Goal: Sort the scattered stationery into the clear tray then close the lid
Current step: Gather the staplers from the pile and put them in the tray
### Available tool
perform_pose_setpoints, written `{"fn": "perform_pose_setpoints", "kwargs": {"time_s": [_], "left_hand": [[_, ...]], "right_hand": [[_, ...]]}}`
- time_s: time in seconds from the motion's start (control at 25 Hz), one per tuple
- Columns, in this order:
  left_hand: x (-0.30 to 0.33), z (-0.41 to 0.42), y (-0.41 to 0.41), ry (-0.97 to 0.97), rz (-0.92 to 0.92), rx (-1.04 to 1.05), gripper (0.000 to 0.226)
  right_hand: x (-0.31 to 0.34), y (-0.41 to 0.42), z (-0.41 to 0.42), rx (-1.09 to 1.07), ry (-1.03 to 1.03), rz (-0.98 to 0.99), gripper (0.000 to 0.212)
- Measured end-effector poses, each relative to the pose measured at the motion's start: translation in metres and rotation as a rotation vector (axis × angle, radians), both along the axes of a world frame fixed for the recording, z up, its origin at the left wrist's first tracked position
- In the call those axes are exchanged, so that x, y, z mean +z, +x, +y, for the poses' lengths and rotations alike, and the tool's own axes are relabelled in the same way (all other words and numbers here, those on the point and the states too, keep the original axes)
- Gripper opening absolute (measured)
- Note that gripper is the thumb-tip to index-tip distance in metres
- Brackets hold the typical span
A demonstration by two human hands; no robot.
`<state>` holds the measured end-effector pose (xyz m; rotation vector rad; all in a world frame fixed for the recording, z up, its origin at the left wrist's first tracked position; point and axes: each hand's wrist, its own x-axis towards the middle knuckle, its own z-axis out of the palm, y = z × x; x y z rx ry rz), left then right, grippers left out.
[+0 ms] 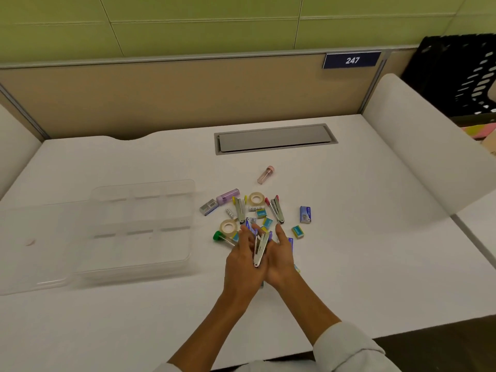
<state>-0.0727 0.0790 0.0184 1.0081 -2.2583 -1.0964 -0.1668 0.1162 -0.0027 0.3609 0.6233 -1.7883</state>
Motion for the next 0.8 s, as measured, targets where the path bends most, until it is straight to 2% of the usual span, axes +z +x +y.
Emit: {"fn": "perform_pose_setpoints", "kwargs": {"time_s": [0.16,0.24,0.32,0.4,0.56,0.68,0.8], "left_hand": [[0.013,-0.011,-0.008,-0.175,0.051,0.041,0.052],[0.015,-0.036,-0.018,-0.126,0.088,0.086,0.036],[0.011,-0.065,-0.030,-0.097,0.064,0.107,0.030],[0.003,-0.091,-0.042,-0.163,-0.058,0.057,0.035],[-0.001,-0.124,-0.072,-0.241,-0.304,-0.207,0.066],[-0.003,-0.140,-0.091,-0.317,-0.613,-0.412,0.090],[-0.010,-0.148,-0.103,-0.350,-0.745,-0.473,0.087]], "right_hand": [[-0.003,-0.013,0.010,-0.014,0.008,-0.031,0.071],[-0.005,-0.019,0.015,-0.019,-0.027,-0.033,0.075],[-0.007,-0.026,0.018,-0.026,-0.061,-0.061,0.077],[-0.006,-0.032,0.020,-0.035,-0.074,-0.074,0.077],[-0.010,-0.042,0.020,-0.054,-0.084,-0.081,0.082],[-0.012,-0.049,0.017,-0.079,-0.092,-0.094,0.088],[-0.015,-0.052,0.015,-0.095,-0.097,-0.108,0.092]]}}
